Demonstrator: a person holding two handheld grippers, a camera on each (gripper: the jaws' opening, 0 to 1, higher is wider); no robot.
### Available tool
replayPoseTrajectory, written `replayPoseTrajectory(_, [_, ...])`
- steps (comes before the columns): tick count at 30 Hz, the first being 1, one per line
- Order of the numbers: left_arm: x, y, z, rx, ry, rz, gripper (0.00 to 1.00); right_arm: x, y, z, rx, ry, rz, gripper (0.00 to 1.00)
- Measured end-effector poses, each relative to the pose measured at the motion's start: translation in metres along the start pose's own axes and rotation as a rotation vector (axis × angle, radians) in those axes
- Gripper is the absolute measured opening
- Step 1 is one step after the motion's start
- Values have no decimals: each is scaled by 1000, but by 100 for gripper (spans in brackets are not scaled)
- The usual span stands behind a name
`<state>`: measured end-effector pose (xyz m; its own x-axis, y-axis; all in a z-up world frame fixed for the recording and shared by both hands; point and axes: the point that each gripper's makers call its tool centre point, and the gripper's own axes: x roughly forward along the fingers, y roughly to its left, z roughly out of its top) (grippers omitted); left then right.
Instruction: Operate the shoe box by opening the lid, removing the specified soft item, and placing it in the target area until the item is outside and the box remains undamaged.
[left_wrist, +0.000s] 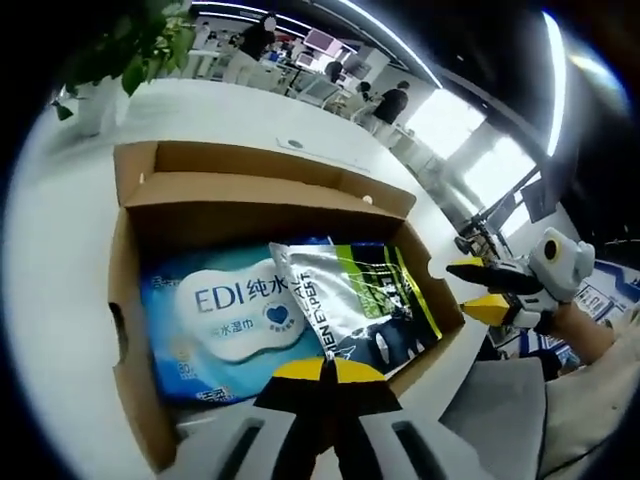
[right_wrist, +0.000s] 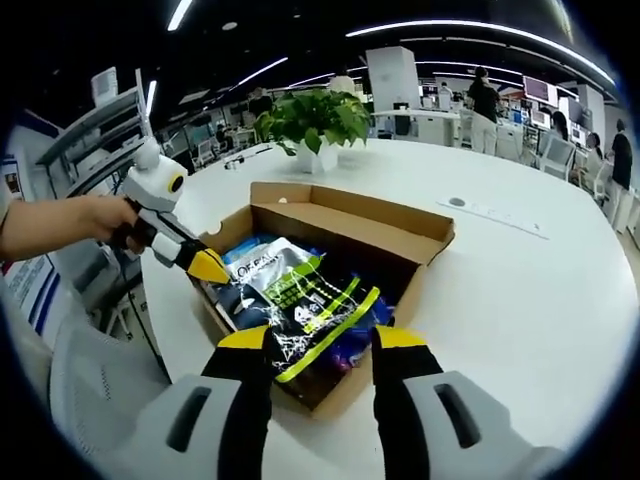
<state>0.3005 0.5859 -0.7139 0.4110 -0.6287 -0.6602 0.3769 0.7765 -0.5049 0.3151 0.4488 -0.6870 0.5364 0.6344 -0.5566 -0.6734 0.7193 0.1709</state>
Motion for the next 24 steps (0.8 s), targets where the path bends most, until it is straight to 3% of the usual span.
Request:
replayPoseTrajectory(8, [-12,14,-1,6,-9,37,0,23,18,-8,-19,46,54,31])
replayPoseTrajectory(19, [-19,24,-1,16,-19,66,0,47,31,-19,33,158,83,24])
replayPoseTrajectory(24, [-20,25,-1,15,-25,68,0,53,34,-22,72,178,93,18])
